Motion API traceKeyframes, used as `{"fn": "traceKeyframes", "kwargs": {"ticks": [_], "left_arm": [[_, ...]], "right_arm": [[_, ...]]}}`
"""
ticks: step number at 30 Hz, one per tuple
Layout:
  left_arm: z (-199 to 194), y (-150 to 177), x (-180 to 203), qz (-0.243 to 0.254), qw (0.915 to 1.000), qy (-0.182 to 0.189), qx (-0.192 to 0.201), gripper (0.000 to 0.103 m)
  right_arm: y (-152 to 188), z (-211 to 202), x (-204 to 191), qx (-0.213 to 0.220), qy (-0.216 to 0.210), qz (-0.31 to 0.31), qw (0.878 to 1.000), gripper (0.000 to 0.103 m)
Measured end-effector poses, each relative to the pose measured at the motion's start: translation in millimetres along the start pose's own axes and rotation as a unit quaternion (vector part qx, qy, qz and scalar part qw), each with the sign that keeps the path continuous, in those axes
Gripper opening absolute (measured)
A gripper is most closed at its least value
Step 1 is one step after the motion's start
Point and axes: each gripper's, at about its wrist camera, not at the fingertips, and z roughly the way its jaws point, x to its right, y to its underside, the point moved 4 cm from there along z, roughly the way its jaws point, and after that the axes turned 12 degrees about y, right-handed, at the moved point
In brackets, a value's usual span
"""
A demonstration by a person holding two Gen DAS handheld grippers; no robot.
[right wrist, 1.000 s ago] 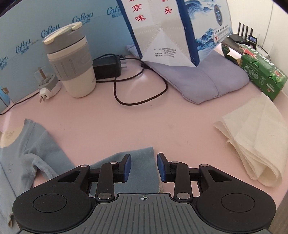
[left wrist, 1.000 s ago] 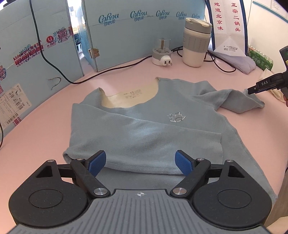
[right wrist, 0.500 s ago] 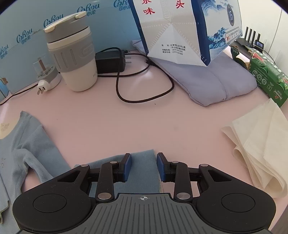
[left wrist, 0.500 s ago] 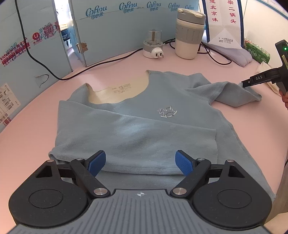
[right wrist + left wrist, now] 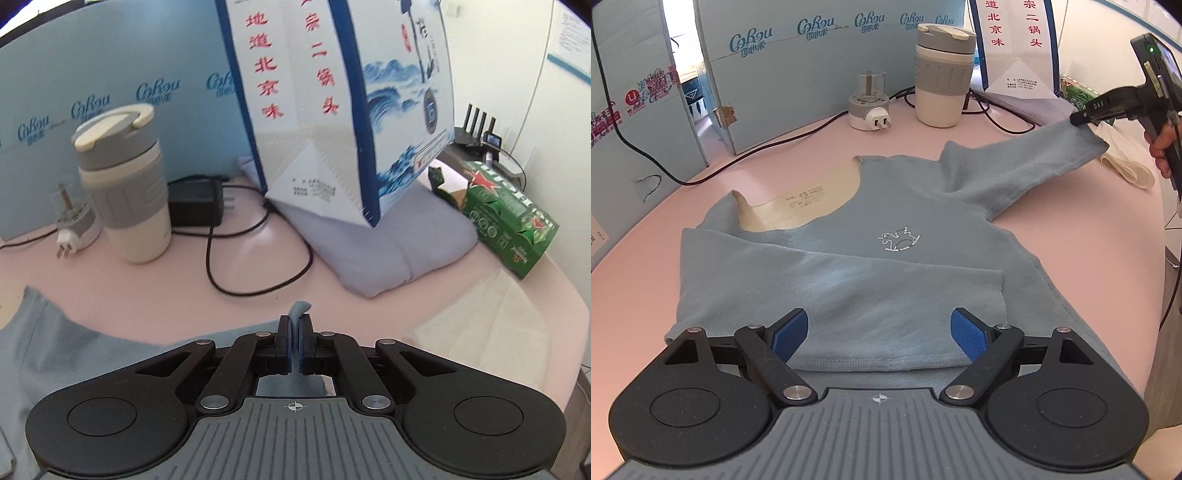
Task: Fold clothes
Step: 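Grasp the other sleeve cuff with the right gripper and fold it across the body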
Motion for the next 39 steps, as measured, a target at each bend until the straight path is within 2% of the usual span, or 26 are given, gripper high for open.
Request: {"fn": "traceKeyframes", "kwargs": {"ticks": [2, 4, 9, 13, 18, 21, 25, 28, 31, 33, 35, 39], "left_arm": [[0, 1, 3, 0.004, 1.0000, 0.004, -0.001, 0.084], [-1, 2, 4, 0.007, 0.9999, 0.007, -0.001, 0.084], [-7, 3, 1, 0.001, 1.0000, 0.005, 0.007, 0.084], [-18, 6, -7, -0.007, 0.9998, -0.009, 0.018, 0.084], [-39, 22, -24, -0.022, 0.9988, -0.034, 0.026, 0.084], [-52, 37, -34, -0.029, 0.9977, -0.058, 0.020, 0.084], [-68, 59, -48, -0.058, 0.9952, -0.076, 0.017, 0.084], [-76, 75, -57, -0.077, 0.9932, -0.087, 0.012, 0.084], [-82, 85, -63, -0.089, 0.9917, -0.092, 0.010, 0.084], [-85, 89, -65, -0.092, 0.9914, -0.093, 0.010, 0.084], [-84, 89, -67, -0.094, 0.9915, -0.090, 0.010, 0.084], [-80, 87, -69, -0.095, 0.9923, -0.078, 0.010, 0.084]], "right_arm": [[-6, -9, 3, 0.008, -0.002, 0.011, 1.000, 0.004], [-11, -24, 1, 0.018, -0.024, 0.028, 0.999, 0.004], [-23, -81, -28, 0.051, -0.129, 0.058, 0.989, 0.004], [-24, -124, -74, 0.065, -0.230, 0.056, 0.969, 0.004], [2, -165, -148, 0.032, -0.345, 0.022, 0.938, 0.004], [28, -173, -187, -0.021, -0.385, 0.017, 0.922, 0.004], [67, -181, -225, -0.086, -0.418, 0.011, 0.904, 0.004], [82, -189, -244, -0.110, -0.428, -0.007, 0.897, 0.004], [92, -189, -258, -0.125, -0.427, -0.023, 0.895, 0.005], [100, -188, -265, -0.140, -0.423, -0.034, 0.895, 0.011], [106, -187, -268, -0.157, -0.420, -0.042, 0.893, 0.011], [110, -192, -262, -0.152, -0.421, -0.043, 0.893, 0.011]]}}
